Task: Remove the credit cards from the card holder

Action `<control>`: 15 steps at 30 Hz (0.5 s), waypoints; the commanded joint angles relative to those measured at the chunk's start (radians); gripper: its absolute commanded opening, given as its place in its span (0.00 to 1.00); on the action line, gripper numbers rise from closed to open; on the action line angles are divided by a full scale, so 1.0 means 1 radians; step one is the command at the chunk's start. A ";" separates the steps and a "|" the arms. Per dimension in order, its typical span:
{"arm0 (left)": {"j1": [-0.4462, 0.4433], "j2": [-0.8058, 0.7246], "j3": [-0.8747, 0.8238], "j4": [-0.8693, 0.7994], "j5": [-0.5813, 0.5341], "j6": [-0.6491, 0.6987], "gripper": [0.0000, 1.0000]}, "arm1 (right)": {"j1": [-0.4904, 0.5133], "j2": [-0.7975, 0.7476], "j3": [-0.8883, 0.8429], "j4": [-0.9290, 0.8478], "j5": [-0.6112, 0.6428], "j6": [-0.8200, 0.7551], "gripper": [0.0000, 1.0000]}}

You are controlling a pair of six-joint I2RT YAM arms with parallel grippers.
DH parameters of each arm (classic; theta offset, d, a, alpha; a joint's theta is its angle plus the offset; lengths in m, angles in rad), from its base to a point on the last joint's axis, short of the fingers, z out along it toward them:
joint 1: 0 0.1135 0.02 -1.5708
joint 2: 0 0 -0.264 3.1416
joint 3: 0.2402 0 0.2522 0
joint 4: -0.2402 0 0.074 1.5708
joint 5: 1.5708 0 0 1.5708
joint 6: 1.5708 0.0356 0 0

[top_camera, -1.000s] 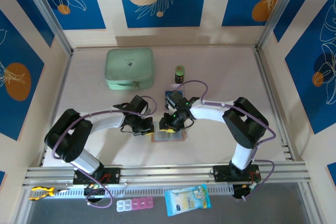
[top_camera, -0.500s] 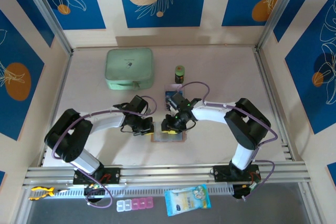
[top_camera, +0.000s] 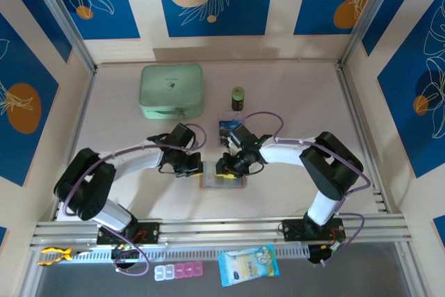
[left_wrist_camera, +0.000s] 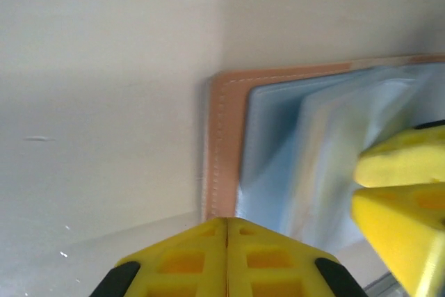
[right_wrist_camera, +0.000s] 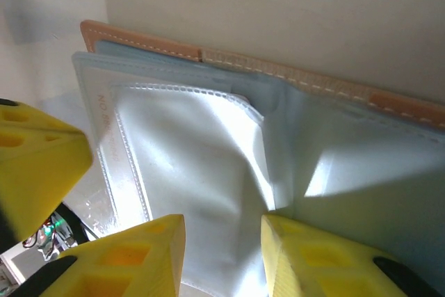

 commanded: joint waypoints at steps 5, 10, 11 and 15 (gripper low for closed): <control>-0.010 -0.059 0.037 0.032 0.040 -0.044 0.14 | -0.025 -0.013 -0.068 0.077 -0.055 0.018 0.35; -0.025 -0.029 0.037 0.087 0.067 -0.074 0.20 | -0.040 -0.013 -0.092 0.110 -0.073 0.026 0.34; -0.028 -0.019 0.034 0.098 0.069 -0.079 0.21 | -0.043 -0.013 -0.098 0.117 -0.077 0.028 0.33; -0.037 0.014 0.018 0.148 0.086 -0.097 0.23 | -0.054 -0.011 -0.118 0.147 -0.094 0.037 0.33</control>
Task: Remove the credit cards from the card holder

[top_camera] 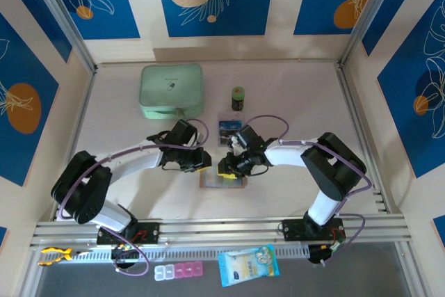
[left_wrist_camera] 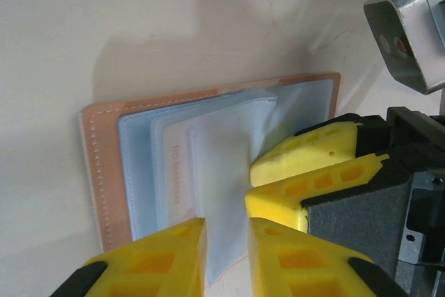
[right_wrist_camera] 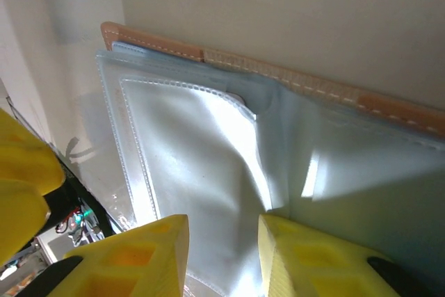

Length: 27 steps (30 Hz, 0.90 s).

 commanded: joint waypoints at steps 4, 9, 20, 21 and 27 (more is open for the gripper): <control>-0.017 0.052 -0.015 0.072 0.037 -0.036 0.25 | -0.018 0.004 -0.047 0.023 -0.014 0.017 0.32; -0.017 0.077 -0.029 0.085 0.037 -0.040 0.26 | -0.026 0.003 -0.061 0.041 -0.024 0.023 0.32; -0.021 0.108 -0.045 0.106 0.040 -0.054 0.28 | -0.033 0.011 -0.074 0.062 -0.035 0.027 0.31; -0.022 0.110 -0.048 0.113 0.046 -0.057 0.28 | -0.033 0.011 -0.074 0.062 -0.035 0.027 0.31; -0.023 0.111 -0.050 0.133 0.055 -0.070 0.25 | -0.033 0.009 -0.074 0.064 -0.037 0.028 0.31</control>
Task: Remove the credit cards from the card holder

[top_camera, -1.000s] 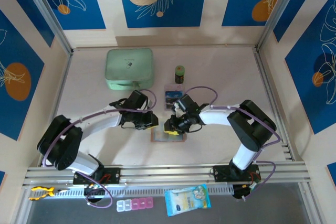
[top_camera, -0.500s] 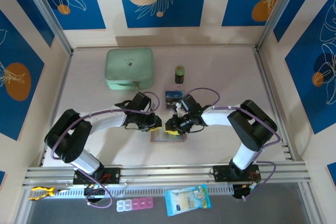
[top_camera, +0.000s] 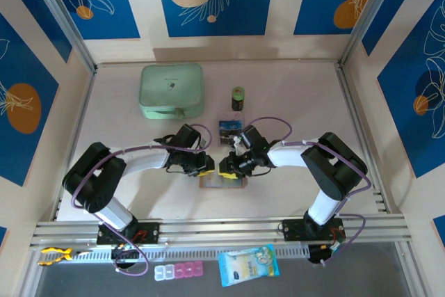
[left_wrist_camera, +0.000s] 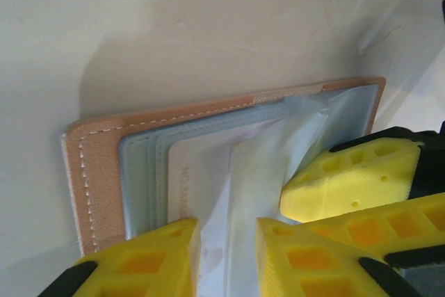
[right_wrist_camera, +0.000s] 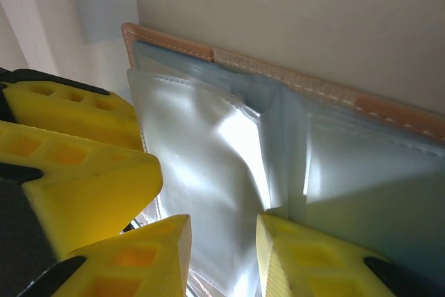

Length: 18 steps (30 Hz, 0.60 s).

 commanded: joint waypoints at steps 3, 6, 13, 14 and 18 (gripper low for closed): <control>-0.011 0.007 -0.007 0.017 0.027 -0.017 0.23 | -0.005 0.010 -0.028 -0.030 0.026 0.010 0.31; -0.013 0.002 -0.004 0.022 0.035 -0.019 0.22 | -0.005 0.008 -0.027 -0.030 0.026 0.010 0.31; -0.013 -0.016 0.008 0.009 0.044 -0.020 0.22 | -0.004 -0.011 -0.017 -0.030 0.025 0.016 0.31; -0.013 -0.020 0.010 0.006 0.043 -0.021 0.21 | -0.004 -0.021 -0.015 -0.031 0.028 0.016 0.31; -0.015 -0.033 0.020 -0.009 0.046 -0.017 0.21 | -0.011 -0.063 -0.015 -0.048 0.039 0.016 0.32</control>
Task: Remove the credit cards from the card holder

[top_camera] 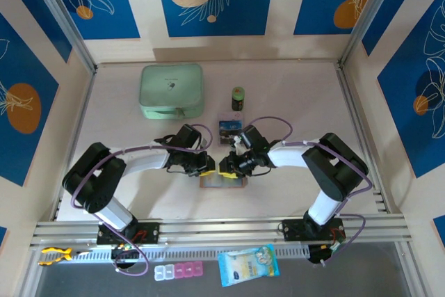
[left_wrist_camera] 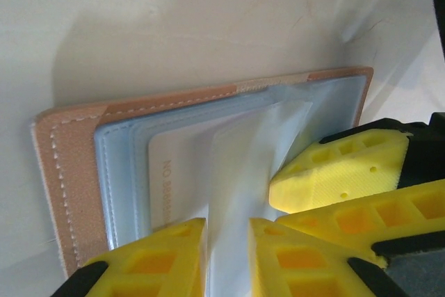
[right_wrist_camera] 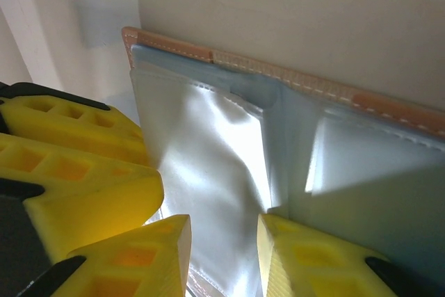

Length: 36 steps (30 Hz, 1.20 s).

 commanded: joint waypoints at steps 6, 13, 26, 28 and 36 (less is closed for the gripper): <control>-0.018 -0.032 0.045 -0.035 0.028 -0.008 0.21 | -0.030 -0.126 -0.015 -0.091 0.043 -0.005 0.32; -0.031 -0.029 0.084 -0.059 0.029 -0.005 0.21 | -0.072 -0.198 -0.025 -0.133 0.053 -0.024 0.32; -0.082 0.045 0.169 -0.065 0.033 -0.007 0.16 | -0.142 -0.315 -0.086 -0.180 0.058 -0.043 0.32; -0.089 0.061 0.182 -0.063 0.032 -0.009 0.15 | -0.151 -0.330 -0.098 -0.181 0.056 -0.044 0.32; -0.118 0.124 0.227 -0.031 0.038 -0.032 0.14 | -0.180 -0.368 -0.130 -0.187 0.044 -0.050 0.32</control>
